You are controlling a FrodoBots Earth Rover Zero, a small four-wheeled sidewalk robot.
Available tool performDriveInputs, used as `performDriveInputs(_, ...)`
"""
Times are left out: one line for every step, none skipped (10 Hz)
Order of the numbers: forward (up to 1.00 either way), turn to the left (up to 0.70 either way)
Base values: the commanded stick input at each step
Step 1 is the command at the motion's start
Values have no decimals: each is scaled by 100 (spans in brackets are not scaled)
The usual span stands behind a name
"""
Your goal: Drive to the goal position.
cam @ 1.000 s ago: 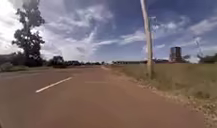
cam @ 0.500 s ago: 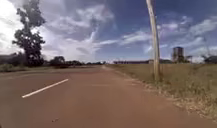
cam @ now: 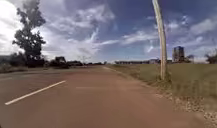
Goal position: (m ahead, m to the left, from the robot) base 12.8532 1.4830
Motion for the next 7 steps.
performDriveInputs(100,0)
performDriveInputs(100,0)
performDriveInputs(100,0)
performDriveInputs(100,0)
performDriveInputs(100,0)
performDriveInputs(100,0)
performDriveInputs(100,0)
